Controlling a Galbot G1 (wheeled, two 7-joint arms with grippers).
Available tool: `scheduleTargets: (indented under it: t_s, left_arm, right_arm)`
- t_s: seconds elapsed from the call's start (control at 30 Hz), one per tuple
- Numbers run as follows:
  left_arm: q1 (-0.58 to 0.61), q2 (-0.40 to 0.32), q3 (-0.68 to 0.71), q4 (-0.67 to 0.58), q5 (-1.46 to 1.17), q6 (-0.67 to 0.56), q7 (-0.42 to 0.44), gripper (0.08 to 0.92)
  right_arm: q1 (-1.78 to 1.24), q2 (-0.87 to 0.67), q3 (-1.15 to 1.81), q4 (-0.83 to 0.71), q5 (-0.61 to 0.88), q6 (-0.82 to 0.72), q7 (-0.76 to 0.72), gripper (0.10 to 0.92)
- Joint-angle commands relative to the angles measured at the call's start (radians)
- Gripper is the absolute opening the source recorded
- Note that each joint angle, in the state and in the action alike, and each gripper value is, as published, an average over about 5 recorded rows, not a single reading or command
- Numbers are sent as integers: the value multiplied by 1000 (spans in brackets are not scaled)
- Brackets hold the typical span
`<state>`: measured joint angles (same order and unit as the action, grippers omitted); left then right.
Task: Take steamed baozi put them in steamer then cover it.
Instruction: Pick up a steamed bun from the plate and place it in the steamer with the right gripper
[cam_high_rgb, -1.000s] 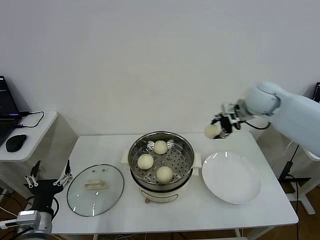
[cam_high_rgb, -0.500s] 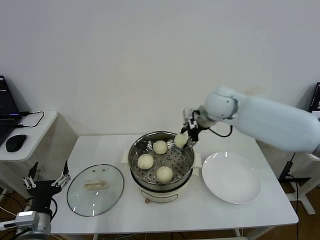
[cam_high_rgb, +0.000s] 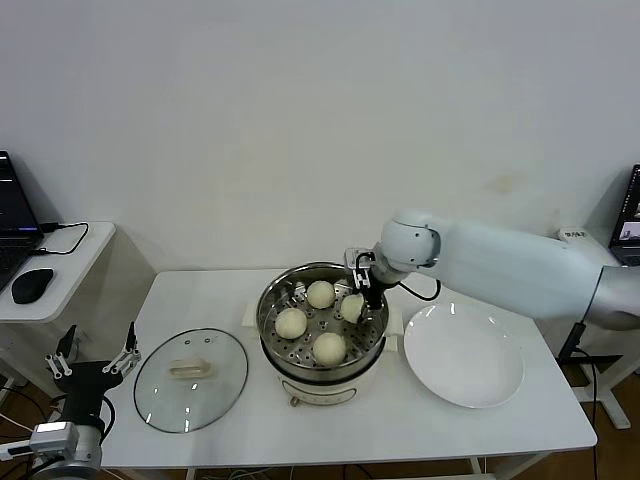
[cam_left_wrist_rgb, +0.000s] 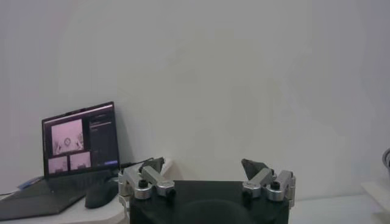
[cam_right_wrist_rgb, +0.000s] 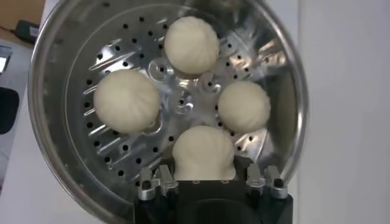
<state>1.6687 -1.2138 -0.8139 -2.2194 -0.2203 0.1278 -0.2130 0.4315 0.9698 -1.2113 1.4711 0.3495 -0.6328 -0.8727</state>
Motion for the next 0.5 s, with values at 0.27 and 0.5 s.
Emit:
scheduleTargets:
  t_s: [0.27, 0.5]
  left_arm:
    - [2, -2, 4, -7, 3, 0, -1, 823]
    - [-2, -1, 6, -7, 3, 0, -1, 823]
  right_arm:
    - [-26, -11, 22, 12, -10, -20, 19, 679]
    - [-29, -83, 86, 69, 43, -12, 108, 815]
